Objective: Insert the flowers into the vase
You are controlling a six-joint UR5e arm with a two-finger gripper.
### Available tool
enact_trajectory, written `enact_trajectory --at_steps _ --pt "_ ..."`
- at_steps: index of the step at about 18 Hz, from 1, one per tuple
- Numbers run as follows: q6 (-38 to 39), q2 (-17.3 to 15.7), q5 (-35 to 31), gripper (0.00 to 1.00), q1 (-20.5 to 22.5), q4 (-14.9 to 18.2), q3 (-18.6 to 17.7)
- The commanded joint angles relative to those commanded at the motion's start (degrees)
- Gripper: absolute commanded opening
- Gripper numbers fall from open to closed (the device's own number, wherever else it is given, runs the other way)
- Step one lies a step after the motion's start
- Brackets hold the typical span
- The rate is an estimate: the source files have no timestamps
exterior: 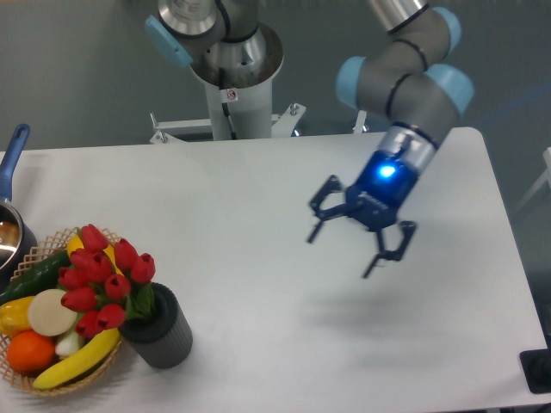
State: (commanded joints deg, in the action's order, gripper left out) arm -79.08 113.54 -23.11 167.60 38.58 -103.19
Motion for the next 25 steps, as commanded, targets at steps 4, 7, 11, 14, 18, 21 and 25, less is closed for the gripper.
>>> enact_trajectory --at_steps 4,7,11,14,18,21,25 --pt "-3.17 -0.08 -16.30 1.00 0.53 0.00 -0.79" --pt "-5.81 -0.25 -23.46 1.00 -0.08 0.09 -1.40" --pt "-6.26 -2.10 -37.32 1.00 -0.78 0.09 -0.79" --pt "-9.75 -2.36 -43.15 1.00 -2.36 0.18 -0.09" --pt "-15.13 -3.76 -46.14 1.00 -2.81 0.53 -0.52" --pt "-14.61 -4.12 -58.41 1.00 -7.00 2.28 1.31" --pt "-9.87 -3.77 -64.60 1.00 -9.49 2.37 1.50"
